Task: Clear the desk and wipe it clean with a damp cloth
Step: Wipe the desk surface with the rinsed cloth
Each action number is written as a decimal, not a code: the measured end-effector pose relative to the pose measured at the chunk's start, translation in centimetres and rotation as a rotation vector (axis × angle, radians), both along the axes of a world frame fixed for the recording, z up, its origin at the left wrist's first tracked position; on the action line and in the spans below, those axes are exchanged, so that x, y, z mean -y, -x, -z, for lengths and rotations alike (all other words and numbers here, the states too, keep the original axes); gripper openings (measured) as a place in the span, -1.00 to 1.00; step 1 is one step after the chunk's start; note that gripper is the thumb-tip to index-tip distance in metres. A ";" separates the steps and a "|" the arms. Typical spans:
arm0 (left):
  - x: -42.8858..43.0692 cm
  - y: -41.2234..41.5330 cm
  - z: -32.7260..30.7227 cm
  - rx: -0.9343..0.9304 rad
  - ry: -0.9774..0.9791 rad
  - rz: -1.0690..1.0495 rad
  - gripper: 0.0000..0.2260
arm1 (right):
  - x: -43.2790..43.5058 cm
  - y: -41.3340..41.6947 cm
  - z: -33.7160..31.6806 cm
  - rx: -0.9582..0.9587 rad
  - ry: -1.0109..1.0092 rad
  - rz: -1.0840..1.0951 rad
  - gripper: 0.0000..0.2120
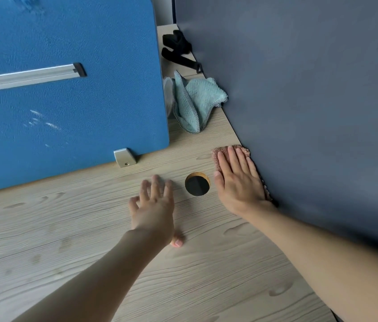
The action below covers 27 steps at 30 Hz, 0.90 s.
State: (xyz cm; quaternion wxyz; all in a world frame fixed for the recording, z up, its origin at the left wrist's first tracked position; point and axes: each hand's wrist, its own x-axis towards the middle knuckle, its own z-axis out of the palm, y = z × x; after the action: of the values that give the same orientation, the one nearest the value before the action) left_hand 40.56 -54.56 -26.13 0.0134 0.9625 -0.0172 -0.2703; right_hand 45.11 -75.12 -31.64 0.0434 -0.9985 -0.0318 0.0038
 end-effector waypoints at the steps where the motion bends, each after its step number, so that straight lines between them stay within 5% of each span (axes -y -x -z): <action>1: 0.0 0.0 0.0 -0.004 -0.006 0.002 0.12 | 0.0 -0.8 -0.2 0.004 -0.019 0.000 -0.31; 7: 0.0 0.1 0.0 -0.012 0.005 -0.020 0.10 | -1.4 -4.3 -0.2 -0.052 0.005 0.084 -0.38; 12: 0.1 0.2 -0.1 -0.015 0.006 -0.019 0.07 | -1.4 -2.7 -0.3 -0.054 -0.005 -0.072 -0.26; 17: 0.2 0.2 -0.4 -0.013 0.017 -0.033 0.05 | -2.4 -6.7 -0.6 -0.065 -0.002 0.023 -0.42; 23: 0.5 0.2 -1.1 -0.053 -0.008 -0.024 0.10 | -2.4 -4.1 -0.5 -0.088 0.005 -0.300 -0.32; 27: 0.6 0.0 -0.9 -0.047 -0.014 -0.021 0.09 | -2.5 -6.5 -0.5 -0.078 -0.019 -0.214 -0.30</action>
State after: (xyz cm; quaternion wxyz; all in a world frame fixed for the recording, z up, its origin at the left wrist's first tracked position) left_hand 40.54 -55.20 -25.24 0.0099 0.9561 -0.0052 -0.2929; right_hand 51.65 -72.57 -31.13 0.0535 -0.9881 -0.1367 0.0468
